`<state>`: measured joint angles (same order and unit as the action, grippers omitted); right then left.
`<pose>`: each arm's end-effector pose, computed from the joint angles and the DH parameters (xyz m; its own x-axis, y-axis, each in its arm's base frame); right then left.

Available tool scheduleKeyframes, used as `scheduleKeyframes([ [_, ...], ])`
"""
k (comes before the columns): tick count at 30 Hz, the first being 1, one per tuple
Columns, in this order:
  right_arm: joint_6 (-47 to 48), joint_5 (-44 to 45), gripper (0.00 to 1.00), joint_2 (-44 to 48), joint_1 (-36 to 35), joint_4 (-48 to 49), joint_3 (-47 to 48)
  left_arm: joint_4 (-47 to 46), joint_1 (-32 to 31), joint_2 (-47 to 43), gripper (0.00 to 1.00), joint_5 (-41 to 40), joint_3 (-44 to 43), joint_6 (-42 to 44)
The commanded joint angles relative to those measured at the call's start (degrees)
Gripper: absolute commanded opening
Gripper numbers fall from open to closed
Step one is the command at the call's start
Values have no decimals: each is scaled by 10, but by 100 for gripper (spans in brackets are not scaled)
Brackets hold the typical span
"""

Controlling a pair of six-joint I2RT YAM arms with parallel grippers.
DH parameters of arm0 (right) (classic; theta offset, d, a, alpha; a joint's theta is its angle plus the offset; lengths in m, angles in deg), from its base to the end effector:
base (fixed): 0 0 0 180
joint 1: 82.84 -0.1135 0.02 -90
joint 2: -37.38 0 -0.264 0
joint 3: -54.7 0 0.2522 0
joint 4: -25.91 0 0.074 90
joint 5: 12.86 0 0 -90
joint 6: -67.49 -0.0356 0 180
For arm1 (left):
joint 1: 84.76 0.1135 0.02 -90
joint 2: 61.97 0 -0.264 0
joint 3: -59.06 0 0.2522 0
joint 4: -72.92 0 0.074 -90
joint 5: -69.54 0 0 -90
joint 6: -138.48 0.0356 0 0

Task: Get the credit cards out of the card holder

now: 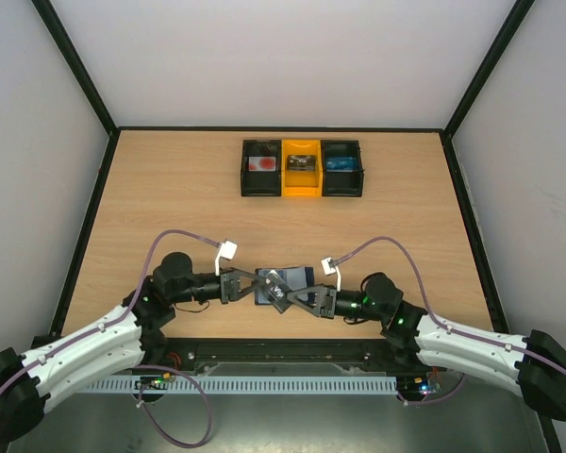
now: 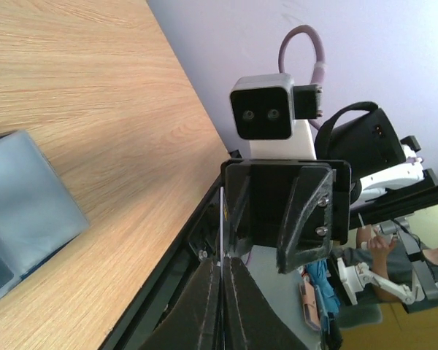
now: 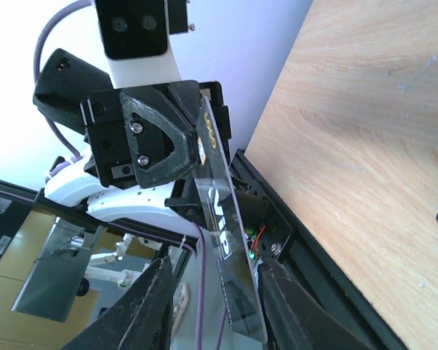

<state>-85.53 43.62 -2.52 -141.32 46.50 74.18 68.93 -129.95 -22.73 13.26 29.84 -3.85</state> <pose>0.0656 0.1445 0.1952 -0.8899 -0.0300 -0.4551 -0.4548 -0.0181 0.8904 0.1036 -0.1324 0.2257 -0.8203 -0.1084 -0.5616 0.5398 0.1779 -0.8228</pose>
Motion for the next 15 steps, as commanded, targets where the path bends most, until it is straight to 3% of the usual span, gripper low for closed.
scheduleKeyframes([
  [1, -38, 46, 40, 3, -2, 78, -15, -69, 5, -1, 3, -20, 21, -40],
  [4, -53, 85, 54, -1, -3, 103, -18, -88, 4, 0, 3, -50, 27, -60],
  [8, -71, 144, 65, -18, -2, 146, -26, -95, 5, -9, 3, -114, 28, -78],
  [15, -75, 185, 72, -72, -2, 174, 8, -156, 5, -41, 3, -231, 61, -155],
])
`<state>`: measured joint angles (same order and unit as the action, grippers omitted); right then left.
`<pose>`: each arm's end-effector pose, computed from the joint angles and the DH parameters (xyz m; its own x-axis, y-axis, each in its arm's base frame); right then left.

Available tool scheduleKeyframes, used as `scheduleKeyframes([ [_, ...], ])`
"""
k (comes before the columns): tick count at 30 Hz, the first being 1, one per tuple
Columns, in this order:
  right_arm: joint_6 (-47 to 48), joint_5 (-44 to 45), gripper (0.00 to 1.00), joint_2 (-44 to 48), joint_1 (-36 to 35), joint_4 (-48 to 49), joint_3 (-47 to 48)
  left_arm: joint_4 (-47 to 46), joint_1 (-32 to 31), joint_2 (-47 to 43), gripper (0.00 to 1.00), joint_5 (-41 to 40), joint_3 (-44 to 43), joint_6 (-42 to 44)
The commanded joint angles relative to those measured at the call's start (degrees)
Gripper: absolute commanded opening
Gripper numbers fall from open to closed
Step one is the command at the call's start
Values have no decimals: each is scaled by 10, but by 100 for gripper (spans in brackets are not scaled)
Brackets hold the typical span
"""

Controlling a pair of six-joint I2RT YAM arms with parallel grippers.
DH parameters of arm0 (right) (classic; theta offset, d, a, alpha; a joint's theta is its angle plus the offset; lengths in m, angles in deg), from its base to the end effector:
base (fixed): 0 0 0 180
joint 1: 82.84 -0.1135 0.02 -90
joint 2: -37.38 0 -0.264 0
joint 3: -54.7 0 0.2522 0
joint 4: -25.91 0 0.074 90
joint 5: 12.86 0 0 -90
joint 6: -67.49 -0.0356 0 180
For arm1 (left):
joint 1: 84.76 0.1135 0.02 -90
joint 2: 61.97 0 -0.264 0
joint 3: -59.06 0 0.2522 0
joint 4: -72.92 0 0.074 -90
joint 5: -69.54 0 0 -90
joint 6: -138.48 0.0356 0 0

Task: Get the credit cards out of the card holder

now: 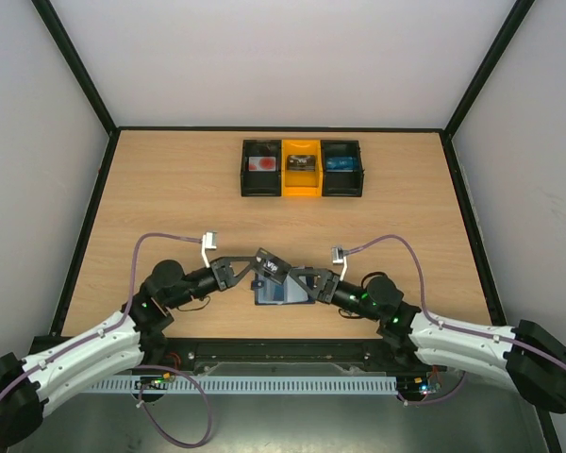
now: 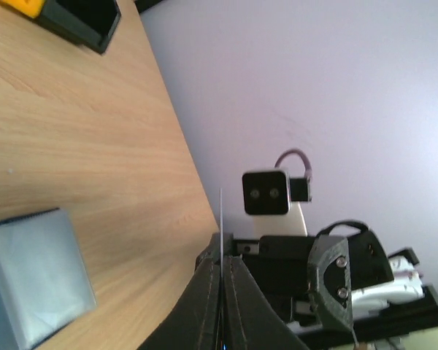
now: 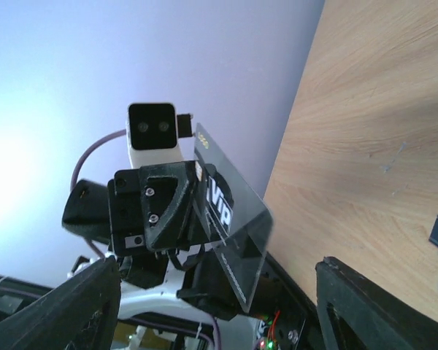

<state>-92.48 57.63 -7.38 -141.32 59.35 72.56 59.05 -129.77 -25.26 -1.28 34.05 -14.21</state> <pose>0.0758 0.1463 0.1975 -0.8975 0.2305 -0.3760 -0.3906 -0.0193 0.9204 0.1069 -0.1235 0.2242 -0.7875 -0.3993 -0.4695 0.4367 0.1760 -0.8822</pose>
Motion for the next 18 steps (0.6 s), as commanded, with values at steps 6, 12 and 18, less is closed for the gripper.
scheduleKeyframes([
  [6, -32, 72, 67, -106, -2, 82, 59, -68, 3, -20, 3, -144, 20, -78],
  [12, -47, 30, 46, -214, -2, 146, 109, -45, 3, -42, 3, -195, 22, -97],
  [18, -69, 21, 37, -274, -3, 211, 126, -35, 3, -56, 3, -228, 29, -110],
])
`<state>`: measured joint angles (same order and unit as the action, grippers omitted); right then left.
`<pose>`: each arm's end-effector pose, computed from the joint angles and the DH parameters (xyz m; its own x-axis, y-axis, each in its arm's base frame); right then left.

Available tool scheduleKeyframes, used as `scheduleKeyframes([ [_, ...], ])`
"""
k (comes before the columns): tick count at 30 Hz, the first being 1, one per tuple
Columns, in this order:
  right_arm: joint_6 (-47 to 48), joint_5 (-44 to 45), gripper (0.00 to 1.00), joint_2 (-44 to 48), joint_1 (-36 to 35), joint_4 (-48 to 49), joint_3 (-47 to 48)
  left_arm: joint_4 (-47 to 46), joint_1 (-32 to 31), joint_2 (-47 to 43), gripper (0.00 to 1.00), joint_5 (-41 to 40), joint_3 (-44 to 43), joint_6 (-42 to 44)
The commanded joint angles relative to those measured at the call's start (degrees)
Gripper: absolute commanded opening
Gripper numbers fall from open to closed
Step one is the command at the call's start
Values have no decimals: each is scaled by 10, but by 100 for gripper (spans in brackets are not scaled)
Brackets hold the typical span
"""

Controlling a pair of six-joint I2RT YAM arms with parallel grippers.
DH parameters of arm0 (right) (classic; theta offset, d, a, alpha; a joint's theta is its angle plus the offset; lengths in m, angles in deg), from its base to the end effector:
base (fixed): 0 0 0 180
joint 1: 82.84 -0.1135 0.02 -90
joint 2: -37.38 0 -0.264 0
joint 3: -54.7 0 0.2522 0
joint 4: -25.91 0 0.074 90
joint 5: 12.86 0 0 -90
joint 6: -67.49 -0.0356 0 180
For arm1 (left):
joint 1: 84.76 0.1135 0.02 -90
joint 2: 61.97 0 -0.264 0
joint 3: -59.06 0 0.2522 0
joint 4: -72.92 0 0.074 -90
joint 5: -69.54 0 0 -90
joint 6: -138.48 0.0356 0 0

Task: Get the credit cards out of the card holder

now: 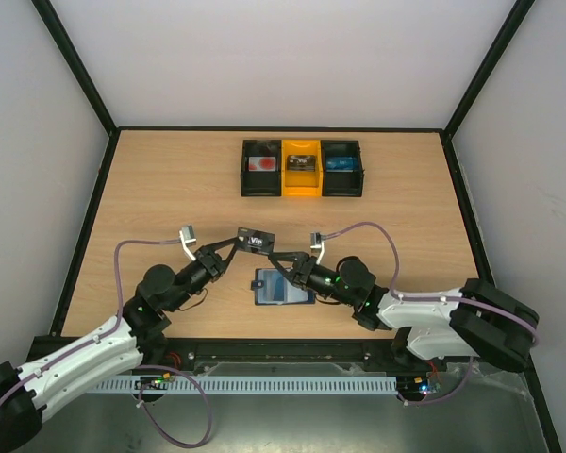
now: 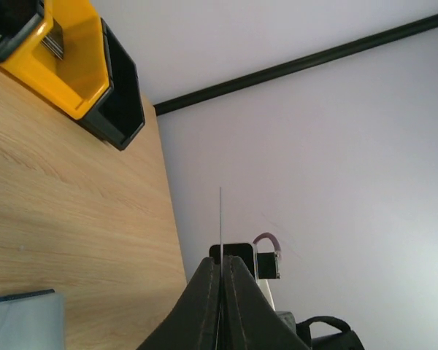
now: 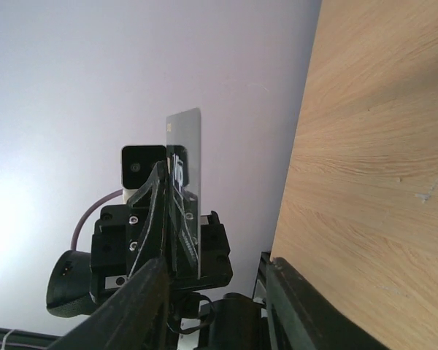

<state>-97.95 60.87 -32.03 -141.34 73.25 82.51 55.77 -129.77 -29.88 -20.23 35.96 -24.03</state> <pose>0.1082 0.1957 0.2040 -0.9200 0.2769 -0.2773 -0.2930 -0.0162 0.9560 0.1087 -0.1090 0.2299 -0.6471 -0.7018 -0.2980 0.3091 0.1159 -0.9439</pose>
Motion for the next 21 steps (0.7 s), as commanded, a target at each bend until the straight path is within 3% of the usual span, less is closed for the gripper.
scheduleKeyframes([
  [1, -18, -18, 35, -38, -2, 75, 33, -3, 3, -10, 3, -40, 10, -13],
  [7, -51, -37, 22, -86, -2, 144, 33, -4, 3, -9, 3, -47, 14, -18],
  [15, -50, -21, 2, -86, -2, 150, 24, -3, 3, -7, 3, -48, 17, -24],
  [20, -37, -17, 2, -79, -1, 132, 27, 15, 3, -10, 3, -50, 15, -24],
  [21, -33, -15, 2, -77, -2, 126, 27, 22, 3, -10, 9, -51, 12, -25],
])
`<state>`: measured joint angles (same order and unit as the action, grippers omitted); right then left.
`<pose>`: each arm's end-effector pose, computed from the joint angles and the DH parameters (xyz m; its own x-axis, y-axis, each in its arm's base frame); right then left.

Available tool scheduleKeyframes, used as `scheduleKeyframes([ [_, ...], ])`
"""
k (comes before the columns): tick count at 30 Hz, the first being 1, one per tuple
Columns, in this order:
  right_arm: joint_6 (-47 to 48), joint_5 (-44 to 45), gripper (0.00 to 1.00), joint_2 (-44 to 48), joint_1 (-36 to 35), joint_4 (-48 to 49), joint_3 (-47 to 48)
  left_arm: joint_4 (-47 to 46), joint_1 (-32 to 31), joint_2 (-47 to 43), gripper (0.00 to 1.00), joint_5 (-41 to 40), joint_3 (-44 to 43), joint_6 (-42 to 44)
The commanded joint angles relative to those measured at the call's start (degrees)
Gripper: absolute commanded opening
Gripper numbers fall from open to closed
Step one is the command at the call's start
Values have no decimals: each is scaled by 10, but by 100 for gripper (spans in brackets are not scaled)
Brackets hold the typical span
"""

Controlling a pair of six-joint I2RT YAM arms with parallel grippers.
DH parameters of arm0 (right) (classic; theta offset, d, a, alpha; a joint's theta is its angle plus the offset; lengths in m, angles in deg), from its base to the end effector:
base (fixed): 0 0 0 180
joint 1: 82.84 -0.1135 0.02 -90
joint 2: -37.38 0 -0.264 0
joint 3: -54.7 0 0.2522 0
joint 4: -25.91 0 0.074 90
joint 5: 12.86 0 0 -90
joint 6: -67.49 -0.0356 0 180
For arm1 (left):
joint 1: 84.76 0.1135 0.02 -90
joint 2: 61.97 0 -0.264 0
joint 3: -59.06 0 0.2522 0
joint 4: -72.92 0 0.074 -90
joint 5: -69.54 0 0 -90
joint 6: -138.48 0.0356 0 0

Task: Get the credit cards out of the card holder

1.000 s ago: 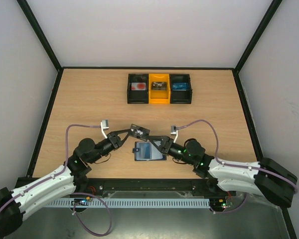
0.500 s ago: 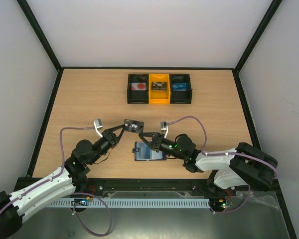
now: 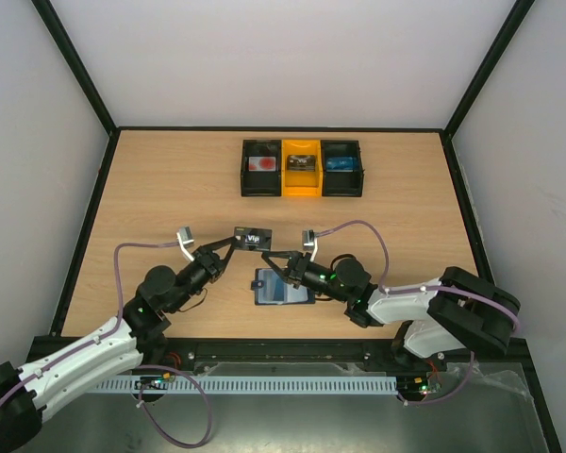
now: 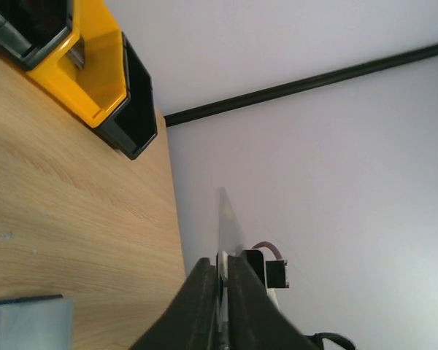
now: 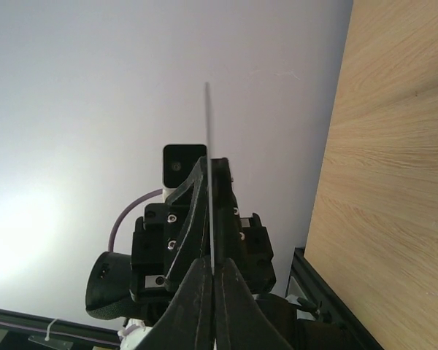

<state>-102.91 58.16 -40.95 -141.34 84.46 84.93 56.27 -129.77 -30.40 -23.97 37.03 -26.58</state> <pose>0.1160 0.2115 0.2039 -0.9440 0.2441 -0.2222 -0.2558 -0.1156 0.9598 0.1093 -0.1063 0.2235 -0.6180 -0.7459 -0.2485 0.2555 0.1084 -0.9607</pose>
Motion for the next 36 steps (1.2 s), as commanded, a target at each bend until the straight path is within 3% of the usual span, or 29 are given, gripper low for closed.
scheduleKeyframes([
  [1, 21, 14, 2, 16, -3, 4, 4, 22, 3, -5, 18, -13, 0, 2],
  [5, 66, 33, 2, 46, -1, -89, 21, 47, 3, -10, 62, -5, -6, 14],
  [9, 141, 56, 2, 81, 0, -231, 61, 119, 3, -20, 89, 1, -34, 46],
  [11, 176, 65, 2, 94, 8, -296, 84, 157, 3, -24, 97, 2, -51, 67],
  [26, 330, -4, 2, 102, 166, -524, 226, 342, 3, -68, 100, -10, -125, 173],
  [36, 461, -53, 2, -19, 295, -648, 371, 430, 3, -62, 100, -26, -162, 210],
])
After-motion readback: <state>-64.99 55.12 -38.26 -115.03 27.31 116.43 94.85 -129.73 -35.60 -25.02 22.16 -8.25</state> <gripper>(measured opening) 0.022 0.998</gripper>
